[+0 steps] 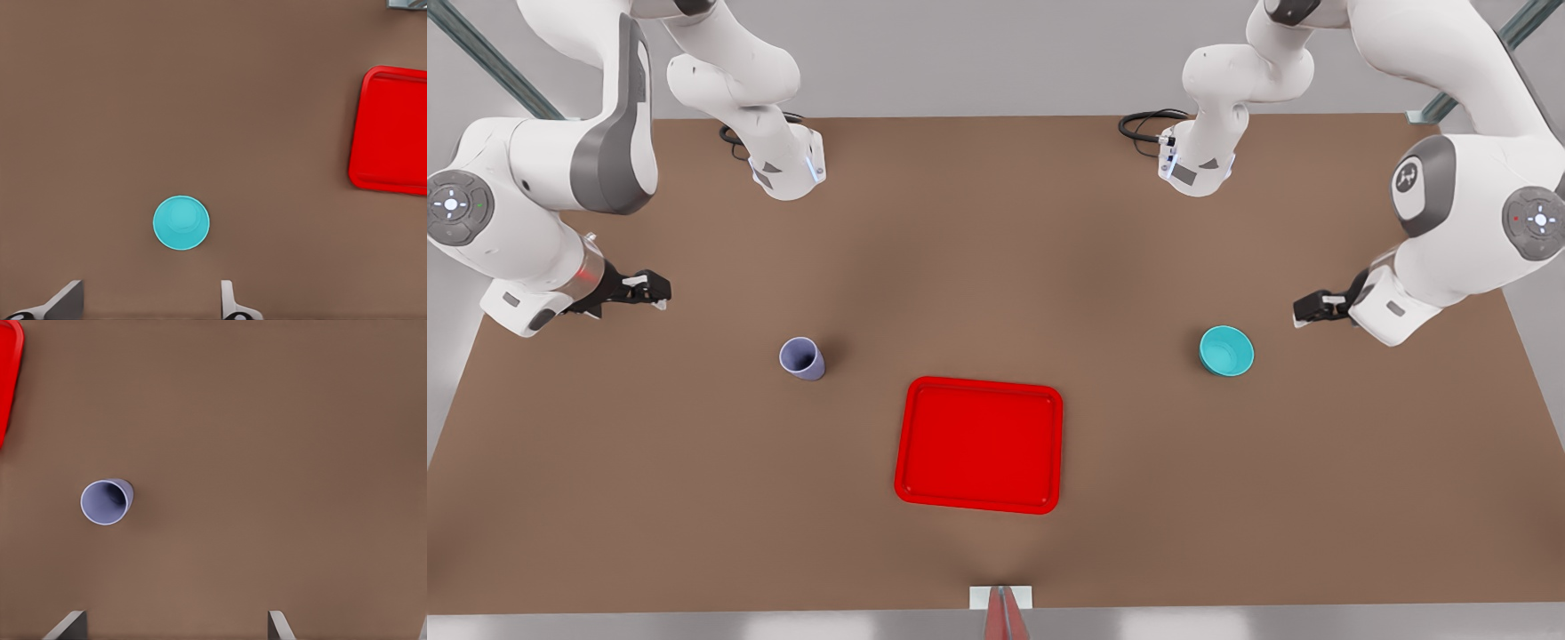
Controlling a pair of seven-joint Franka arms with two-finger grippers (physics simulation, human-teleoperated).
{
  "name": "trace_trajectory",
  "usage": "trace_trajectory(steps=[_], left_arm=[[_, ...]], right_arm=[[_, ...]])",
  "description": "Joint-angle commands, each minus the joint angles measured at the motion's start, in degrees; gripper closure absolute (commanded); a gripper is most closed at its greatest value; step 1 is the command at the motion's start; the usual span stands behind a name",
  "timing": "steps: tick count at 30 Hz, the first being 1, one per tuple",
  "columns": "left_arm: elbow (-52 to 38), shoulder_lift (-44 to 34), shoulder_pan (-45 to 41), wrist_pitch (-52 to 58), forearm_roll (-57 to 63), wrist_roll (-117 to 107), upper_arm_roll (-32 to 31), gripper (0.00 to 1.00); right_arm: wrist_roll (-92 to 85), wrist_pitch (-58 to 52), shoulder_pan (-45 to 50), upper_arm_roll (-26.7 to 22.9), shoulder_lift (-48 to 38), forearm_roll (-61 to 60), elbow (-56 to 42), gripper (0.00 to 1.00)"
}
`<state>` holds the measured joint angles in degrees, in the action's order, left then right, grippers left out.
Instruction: Place the bowl on the tray with the left arm and the cup on the tray with the right arm
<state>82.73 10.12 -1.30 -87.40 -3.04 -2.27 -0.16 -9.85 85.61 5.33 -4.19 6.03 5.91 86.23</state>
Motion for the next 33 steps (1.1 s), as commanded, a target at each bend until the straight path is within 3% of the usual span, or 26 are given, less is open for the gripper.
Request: trace_trajectory(steps=[1,3,4,5,6,7,11,12,14,26,28,30,33], left_arm=[[0.0,0.0,0.1,1.4,0.1,-1.2,0.1,0.00],[0.8,0.1,-0.4,1.1,-0.3,-0.5,1.8,0.00],[6.4,0.2,-0.4,-3.0,-2.6,1.4,4.6,0.00],[17.3,2.4,-0.2,-17.9,-9.7,16.7,11.9,0.00],[21.8,4.8,0.2,-21.1,-15.1,29.0,14.4,0.00],[29.8,5.6,0.1,-27.0,-17.5,40.6,14.6,0.00],[37.0,9.9,0.3,-36.0,-18.8,48.4,17.5,0.00],[39.8,10.0,-1.5,-38.4,-24.5,49.8,17.5,0.00],[39.8,12.1,-2.5,-44.2,-24.9,53.5,17.5,0.00],[40.5,14.9,-7.0,-44.7,-34.9,54.7,17.3,0.00],[40.4,15.3,-7.3,-44.8,-34.9,54.7,17.3,0.43],[40.3,16.0,-7.2,-44.8,-34.8,54.7,17.3,0.47],[39.7,15.8,-7.2,-44.7,-34.9,54.0,17.3,0.76]], right_arm=[[-1.4,0.2,0.0,0.0,-0.1,0.0,-0.1,0.00],[-1.7,0.2,1.0,0.0,0.2,0.3,-0.2,0.00],[-1.7,0.1,1.5,0.0,0.6,0.3,0.3,0.00],[-1.7,0.3,4.1,0.0,2.0,0.2,2.7,0.00],[-0.6,0.3,7.8,0.1,3.7,0.5,2.5,0.00],[5.5,0.4,10.9,0.1,5.4,0.5,2.5,0.00],[6.5,2.1,11.0,0.1,5.8,0.2,2.5,0.00],[6.5,2.1,10.9,0.1,5.7,0.4,2.4,0.00],[6.6,2.1,10.6,0.1,5.7,0.6,2.2,0.00],[6.7,2.1,9.9,-0.1,5.2,2.2,2.0,0.00],[6.8,2.1,9.9,-0.1,5.3,2.2,2.0,0.00],[6.8,2.1,9.9,-0.1,5.4,2.7,2.0,0.00],[6.8,2.1,9.9,-0.1,5.5,2.8,1.9,0.00]])
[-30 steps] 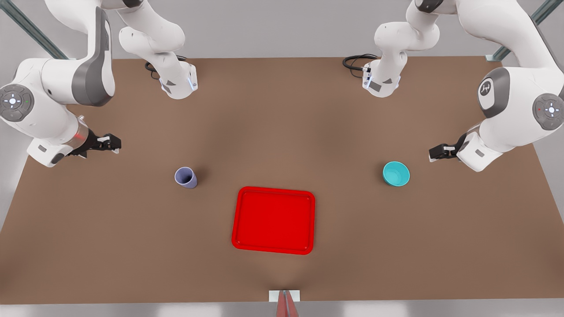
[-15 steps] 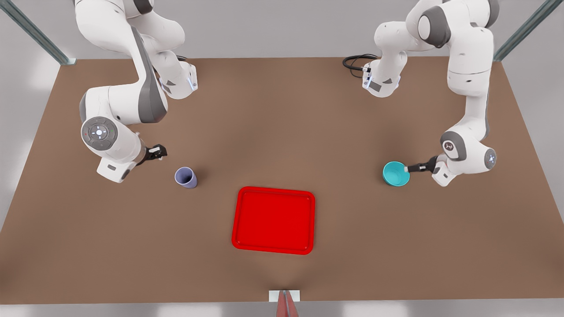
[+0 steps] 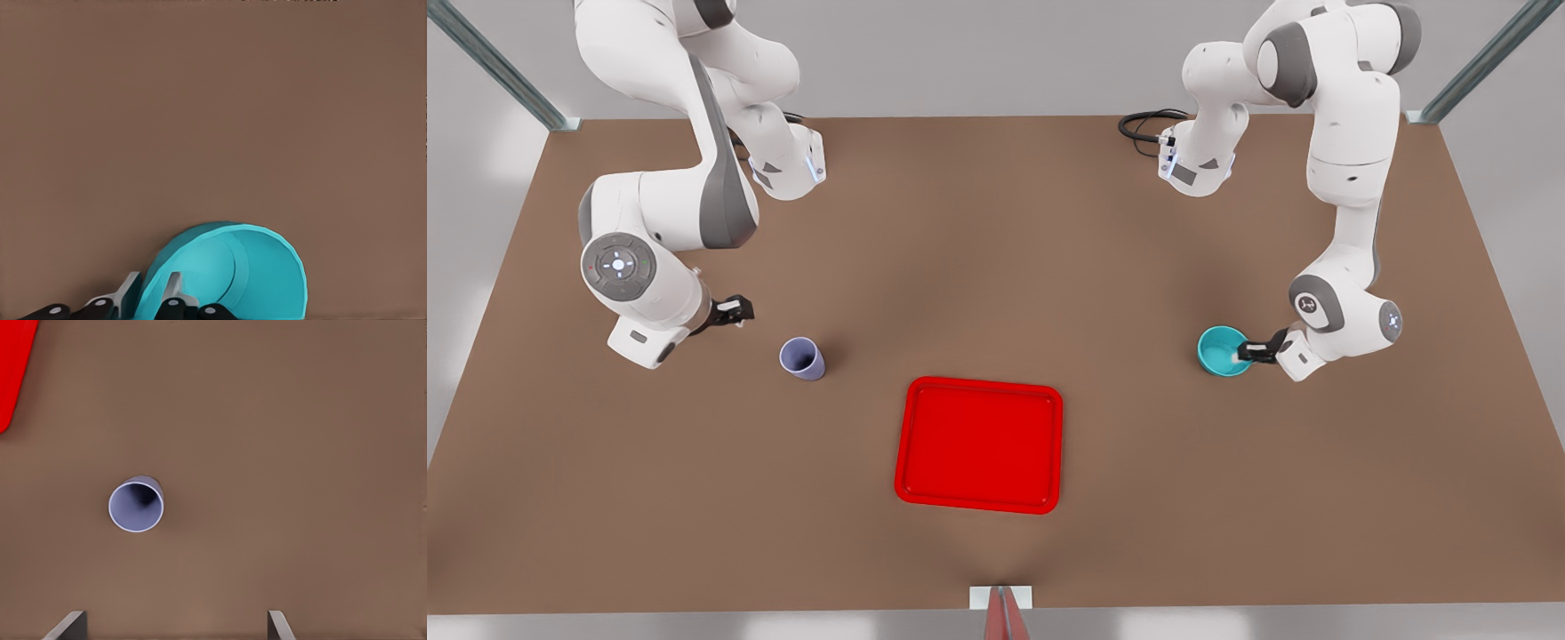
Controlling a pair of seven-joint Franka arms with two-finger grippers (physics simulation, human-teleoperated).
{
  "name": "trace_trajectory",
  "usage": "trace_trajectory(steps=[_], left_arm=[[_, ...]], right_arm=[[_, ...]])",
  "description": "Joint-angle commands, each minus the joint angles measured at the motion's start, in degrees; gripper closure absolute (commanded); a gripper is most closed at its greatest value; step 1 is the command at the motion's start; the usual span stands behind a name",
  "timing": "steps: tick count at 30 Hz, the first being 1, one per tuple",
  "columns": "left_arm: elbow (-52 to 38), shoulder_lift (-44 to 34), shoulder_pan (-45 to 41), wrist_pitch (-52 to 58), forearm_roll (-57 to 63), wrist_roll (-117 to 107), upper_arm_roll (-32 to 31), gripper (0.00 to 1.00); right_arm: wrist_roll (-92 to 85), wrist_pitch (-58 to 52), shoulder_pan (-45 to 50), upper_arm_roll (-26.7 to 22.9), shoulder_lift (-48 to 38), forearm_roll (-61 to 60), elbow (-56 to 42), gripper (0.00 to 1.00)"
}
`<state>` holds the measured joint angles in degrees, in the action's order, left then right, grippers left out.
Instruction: Place the bowl on the tray with the left arm and the cup on the tray with the right arm
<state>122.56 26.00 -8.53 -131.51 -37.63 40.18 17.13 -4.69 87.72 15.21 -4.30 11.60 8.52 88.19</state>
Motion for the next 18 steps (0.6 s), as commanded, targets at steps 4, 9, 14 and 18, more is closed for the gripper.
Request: trace_trajectory(steps=[4,9,14,18], left_arm=[[-3.6,-0.4,-0.2,0.2,0.2,5.8,0.0,0.79],[-29.4,1.9,-19.2,14.7,17.1,-63.3,-1.8,0.79],[-58.8,22.7,-29.9,13.3,17.0,-82.6,-1.9,0.79],[-58.7,25.7,-29.4,0.8,17.1,-86.6,-4.7,0.79]], right_arm=[[1.2,0.0,-0.1,-0.3,0.0,0.2,-0.1,0.00],[0.7,0.0,-0.2,-0.5,0.1,0.3,-0.8,0.00],[0.8,0.0,-0.1,-0.9,0.1,0.3,-0.8,0.00],[0.9,-0.2,0.1,-0.9,0.0,0.2,-0.8,0.00]])
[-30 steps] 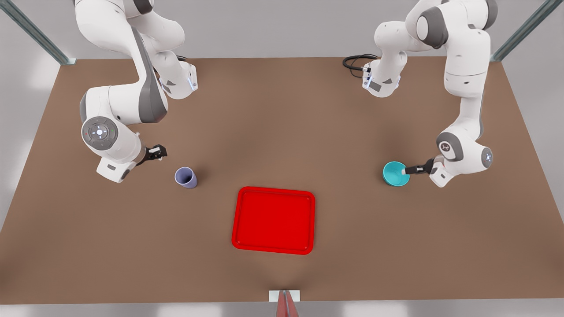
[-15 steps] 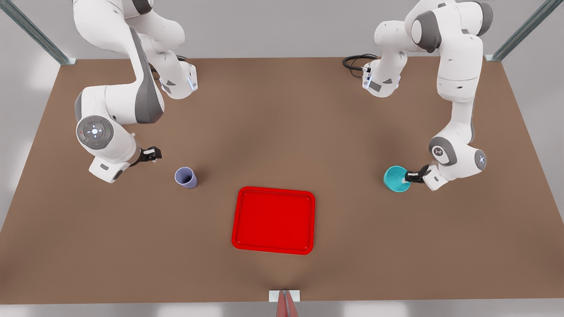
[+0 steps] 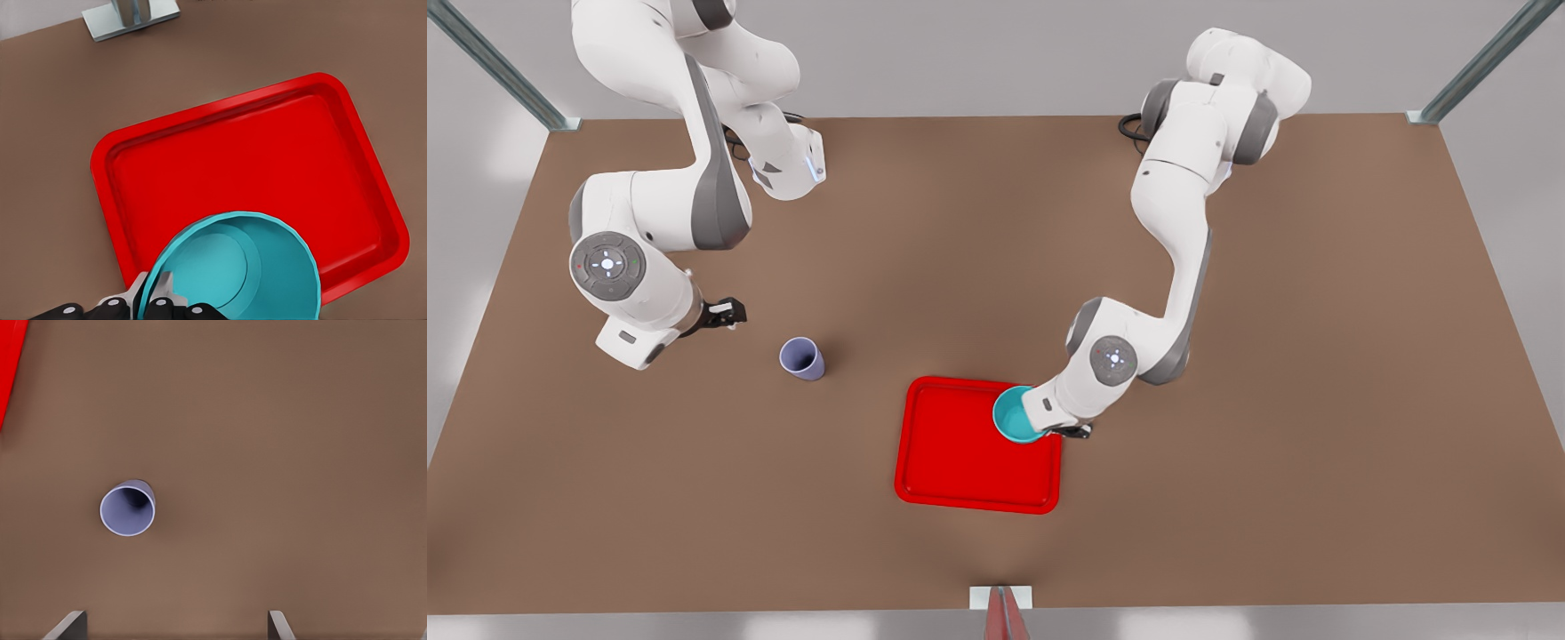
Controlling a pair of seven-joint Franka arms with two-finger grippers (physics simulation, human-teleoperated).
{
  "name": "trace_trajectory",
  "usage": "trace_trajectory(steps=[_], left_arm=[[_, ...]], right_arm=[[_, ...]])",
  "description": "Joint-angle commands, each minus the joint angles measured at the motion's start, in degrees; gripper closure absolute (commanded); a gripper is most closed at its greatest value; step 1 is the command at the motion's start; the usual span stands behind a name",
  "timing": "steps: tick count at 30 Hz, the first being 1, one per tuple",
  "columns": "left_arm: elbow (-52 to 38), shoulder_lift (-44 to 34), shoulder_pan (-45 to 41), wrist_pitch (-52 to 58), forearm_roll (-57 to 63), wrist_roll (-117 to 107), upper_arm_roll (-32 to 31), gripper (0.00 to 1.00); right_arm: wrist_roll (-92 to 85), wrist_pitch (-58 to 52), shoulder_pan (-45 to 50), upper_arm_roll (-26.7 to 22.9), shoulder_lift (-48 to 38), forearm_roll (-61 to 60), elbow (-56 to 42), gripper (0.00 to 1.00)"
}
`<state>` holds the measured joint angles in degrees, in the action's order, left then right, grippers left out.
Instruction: Place the bowl on the tray with the left arm and the cup on the tray with the right arm
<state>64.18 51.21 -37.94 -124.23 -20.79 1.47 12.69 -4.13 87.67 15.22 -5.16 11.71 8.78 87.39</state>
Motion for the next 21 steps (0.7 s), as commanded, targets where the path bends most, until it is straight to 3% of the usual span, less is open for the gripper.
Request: trace_trajectory(steps=[1,6,7,8,11,12,13,14,15,17,18,19,20,21], left_arm=[[0.5,0.5,0.3,-6.5,0.5,-47.9,-0.2,0.79],[0.7,2.1,0.4,-6.6,0.3,-48.3,-0.8,0.79],[1.7,2.1,0.4,-6.6,0.4,-48.1,-0.9,0.15],[1.7,2.1,0.3,-6.6,0.4,-47.8,-1.1,0.00],[1.7,0.8,1.3,-4.3,0.3,-47.0,-1.0,0.00],[1.6,-2.8,3.0,5.3,0.3,-44.9,-0.6,0.00],[1.2,-10.6,4.6,24.1,0.4,-34.9,4.8,0.00],[-0.3,-18.4,4.3,42.3,1.6,-23.3,15.3,0.00],[-1.8,-22.3,4.3,51.2,5.2,-14.6,19.7,0.00],[-6.3,-25.4,4.6,61.5,11.6,-14.0,20.5,0.00],[-2.1,-31.7,10.1,60.9,12.0,-14.0,15.4,0.00],[3.0,-36.8,23.1,59.6,18.6,-14.0,-2.3,0.00],[6.0,-38.6,27.2,55.2,20.9,-13.7,-8.6,0.00],[7.3,-39.5,28.5,52.5,20.7,-13.2,-10.0,0.00]], right_arm=[[0.4,-0.2,0.1,0.0,-0.1,-0.1,0.0,0.00],[0.7,-0.2,0.3,0.0,0.0,-0.1,0.0,0.00],[0.8,-0.1,0.3,0.0,0.0,-0.1,0.0,0.00],[0.9,-0.2,0.3,0.0,0.0,-0.1,0.0,0.00],[0.9,-0.2,0.3,0.0,0.0,-0.1,0.1,0.00],[0.9,-0.2,0.3,0.0,0.0,-0.1,0.1,0.00],[0.9,-0.2,0.3,0.0,0.0,0.0,0.1,0.00],[1.1,-0.1,0.5,0.0,0.1,-0.1,0.2,0.00],[1.5,-0.1,0.7,0.0,0.1,-0.1,0.2,0.00],[7.1,0.1,2.2,0.1,0.9,-0.2,0.8,0.00],[12.1,1.9,3.6,0.2,3.1,-0.3,0.8,0.00],[16.9,2.2,4.9,0.2,4.8,-0.7,0.8,0.00],[19.5,3.8,5.2,0.2,6.0,-1.0,1.2,0.00],[22.0,8.3,5.5,0.2,6.1,-1.0,4.4,0.00]])
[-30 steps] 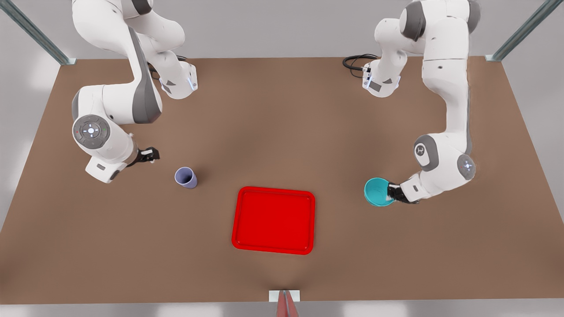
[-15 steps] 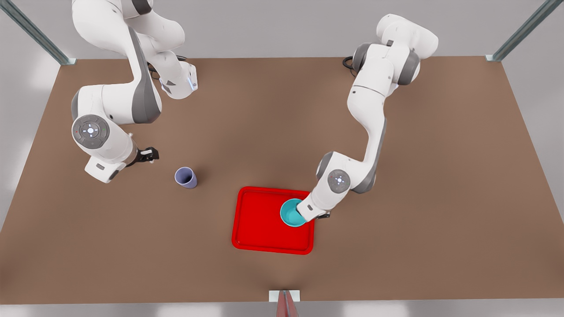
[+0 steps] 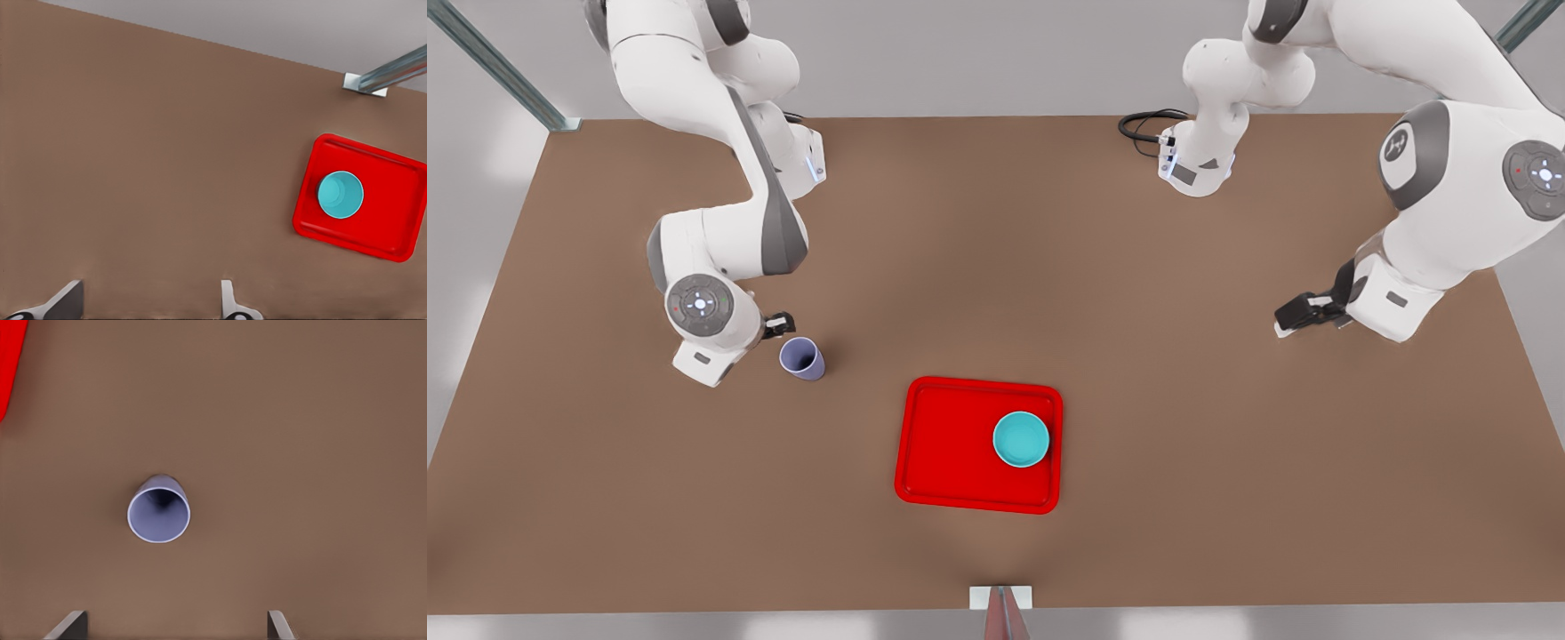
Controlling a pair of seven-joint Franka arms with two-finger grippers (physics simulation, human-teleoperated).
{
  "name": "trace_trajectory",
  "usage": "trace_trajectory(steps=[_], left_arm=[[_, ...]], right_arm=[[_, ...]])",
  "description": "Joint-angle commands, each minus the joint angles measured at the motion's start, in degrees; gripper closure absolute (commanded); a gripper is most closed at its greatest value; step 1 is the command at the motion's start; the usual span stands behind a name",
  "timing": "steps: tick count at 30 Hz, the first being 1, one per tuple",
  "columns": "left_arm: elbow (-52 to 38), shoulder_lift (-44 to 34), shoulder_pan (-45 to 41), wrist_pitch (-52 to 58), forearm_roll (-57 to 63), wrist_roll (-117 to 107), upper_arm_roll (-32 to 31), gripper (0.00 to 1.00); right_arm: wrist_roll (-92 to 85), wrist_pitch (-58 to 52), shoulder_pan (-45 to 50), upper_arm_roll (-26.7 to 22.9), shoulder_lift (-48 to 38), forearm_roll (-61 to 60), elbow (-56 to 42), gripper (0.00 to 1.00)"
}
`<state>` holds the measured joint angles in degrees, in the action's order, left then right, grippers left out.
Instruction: Place the bowl on the tray with the left arm and the cup on the tray with the right arm
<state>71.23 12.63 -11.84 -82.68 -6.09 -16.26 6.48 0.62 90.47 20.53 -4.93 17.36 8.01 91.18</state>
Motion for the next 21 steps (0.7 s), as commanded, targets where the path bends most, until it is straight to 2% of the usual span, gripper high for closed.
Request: trace_trajectory(steps=[1,2,3,6,9,21], left_arm=[[8.0,-4.8,2.3,4.8,5.8,4.7,-4.0,0.00],[8.5,-4.9,1.9,4.5,5.7,4.6,-4.0,0.00],[7.6,-4.0,1.7,4.5,5.6,4.2,-3.9,0.00],[7.4,-3.1,1.6,4.2,5.5,3.9,-3.9,0.00],[7.4,-2.4,-0.6,4.2,5.2,4.0,-4.0,0.00],[7.3,-1.2,-1.9,4.5,5.0,4.0,-3.8,0.00]], right_arm=[[18.8,10.0,0.2,-0.1,0.5,-2.4,4.5,0.00],[18.8,17.8,0.0,-0.2,0.0,-2.4,10.8,0.00],[18.5,19.9,-0.3,-0.6,0.0,-2.4,13.2,0.00],[17.6,29.4,-0.2,-3.2,-0.1,-2.4,18.6,0.00],[18.1,37.5,-0.8,-3.2,-0.3,-2.4,21.2,0.00],[18.1,42.9,-1.5,-4.6,-0.1,-4.5,30.1,0.00]])
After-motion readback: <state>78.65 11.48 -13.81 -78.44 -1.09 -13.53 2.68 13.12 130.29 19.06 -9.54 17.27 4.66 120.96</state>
